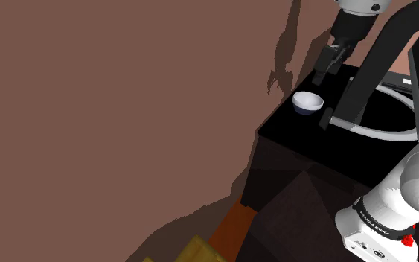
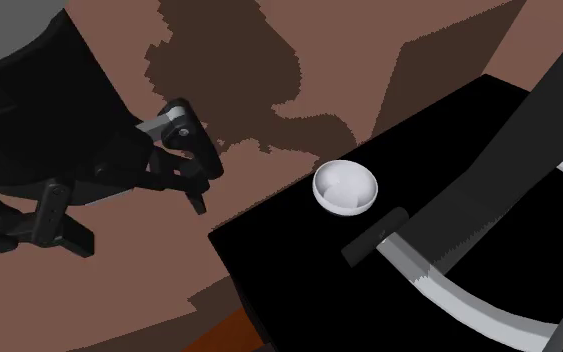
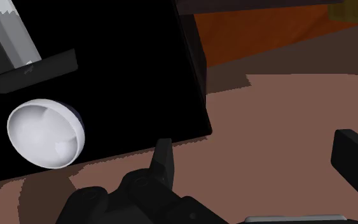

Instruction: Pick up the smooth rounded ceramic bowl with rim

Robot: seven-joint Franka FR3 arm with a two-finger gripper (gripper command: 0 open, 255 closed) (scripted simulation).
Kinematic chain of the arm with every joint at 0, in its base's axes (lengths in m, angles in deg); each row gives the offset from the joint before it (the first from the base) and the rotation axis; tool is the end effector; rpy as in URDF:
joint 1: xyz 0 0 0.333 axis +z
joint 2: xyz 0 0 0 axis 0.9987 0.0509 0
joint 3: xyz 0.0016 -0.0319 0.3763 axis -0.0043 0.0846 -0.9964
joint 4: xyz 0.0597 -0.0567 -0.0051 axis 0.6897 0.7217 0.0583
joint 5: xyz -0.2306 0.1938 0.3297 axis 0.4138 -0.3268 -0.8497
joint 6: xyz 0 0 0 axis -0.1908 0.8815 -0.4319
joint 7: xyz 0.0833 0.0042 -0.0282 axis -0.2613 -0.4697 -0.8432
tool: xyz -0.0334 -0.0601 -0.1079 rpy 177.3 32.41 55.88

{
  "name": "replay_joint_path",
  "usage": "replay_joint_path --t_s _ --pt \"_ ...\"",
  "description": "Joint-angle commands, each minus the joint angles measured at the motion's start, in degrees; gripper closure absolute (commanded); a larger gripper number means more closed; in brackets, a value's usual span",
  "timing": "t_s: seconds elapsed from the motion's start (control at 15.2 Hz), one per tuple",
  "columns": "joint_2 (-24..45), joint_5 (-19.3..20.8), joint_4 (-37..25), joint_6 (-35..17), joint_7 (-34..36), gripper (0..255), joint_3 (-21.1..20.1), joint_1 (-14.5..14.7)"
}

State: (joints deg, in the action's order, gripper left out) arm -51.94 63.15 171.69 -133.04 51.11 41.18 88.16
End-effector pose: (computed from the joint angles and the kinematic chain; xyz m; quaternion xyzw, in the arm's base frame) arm 0.3124 0.0188 0.6146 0.9991 0.0073 0.0294 0.0292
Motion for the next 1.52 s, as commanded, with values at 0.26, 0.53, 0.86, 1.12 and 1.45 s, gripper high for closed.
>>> replay_joint_path --t_s 0.26,0.53,0.86,1.12,1.45 --pt "1.99 2.61 3.69 -6.12 -3.69 0 3.83 -1.53" --pt "5.37 5.05 6.22 -12.56 -7.29 0 7.73 -3.16" --pt "11.52 7.55 7.65 -20.89 -11.74 0 12.73 -4.96" --pt "17.83 8.72 7.35 -27.54 -15.43 0 16.79 -5.98" --pt "27.16 8.34 5.19 -35.44 -20.67 0 21.82 -6.56"
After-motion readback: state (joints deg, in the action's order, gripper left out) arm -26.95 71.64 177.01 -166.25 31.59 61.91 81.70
